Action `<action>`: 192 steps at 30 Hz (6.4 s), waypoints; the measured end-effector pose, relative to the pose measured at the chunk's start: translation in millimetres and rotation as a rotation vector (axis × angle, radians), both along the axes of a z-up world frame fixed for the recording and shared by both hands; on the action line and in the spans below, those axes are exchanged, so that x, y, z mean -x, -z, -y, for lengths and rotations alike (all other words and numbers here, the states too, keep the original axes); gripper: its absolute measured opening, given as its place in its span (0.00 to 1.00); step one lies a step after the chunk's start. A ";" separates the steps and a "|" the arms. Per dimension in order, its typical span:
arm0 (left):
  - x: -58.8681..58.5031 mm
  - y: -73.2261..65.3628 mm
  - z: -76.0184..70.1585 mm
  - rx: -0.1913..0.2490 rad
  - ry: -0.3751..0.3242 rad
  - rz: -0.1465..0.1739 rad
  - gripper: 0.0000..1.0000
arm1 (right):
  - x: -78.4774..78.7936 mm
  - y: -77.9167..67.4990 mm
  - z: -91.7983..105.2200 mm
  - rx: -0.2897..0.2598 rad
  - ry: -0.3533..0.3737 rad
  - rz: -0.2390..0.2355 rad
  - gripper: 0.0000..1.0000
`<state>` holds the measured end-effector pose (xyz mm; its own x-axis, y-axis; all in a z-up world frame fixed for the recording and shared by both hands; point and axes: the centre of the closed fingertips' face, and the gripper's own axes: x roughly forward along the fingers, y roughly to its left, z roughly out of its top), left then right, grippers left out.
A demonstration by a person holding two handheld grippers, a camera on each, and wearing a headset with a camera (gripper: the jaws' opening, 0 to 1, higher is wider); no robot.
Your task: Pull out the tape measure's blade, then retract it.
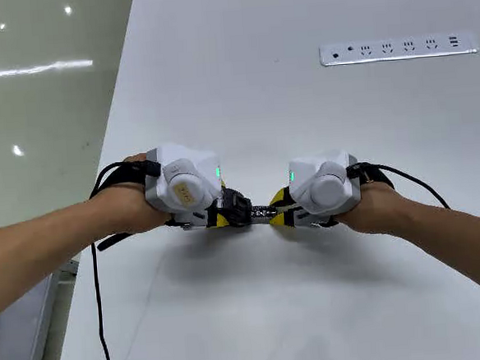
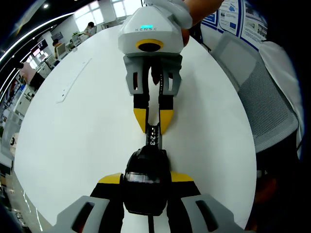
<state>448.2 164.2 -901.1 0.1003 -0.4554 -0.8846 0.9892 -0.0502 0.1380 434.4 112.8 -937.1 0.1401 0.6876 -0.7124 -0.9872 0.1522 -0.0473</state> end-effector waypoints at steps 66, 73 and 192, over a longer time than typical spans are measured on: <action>0.7 0.5 1.0 -0.026 0.016 -0.008 0.30 | 8.4 0.4 64.7 0.042 0.061 -0.028 0.12; 0.4 0.1 1.2 -0.026 0.019 -0.008 0.30 | 8.8 0.5 73.4 0.050 0.066 -0.030 0.12; 0.1 1.5 1.5 -0.052 0.034 -0.016 0.30 | 25.4 -5.1 180.6 0.102 0.146 -0.079 0.12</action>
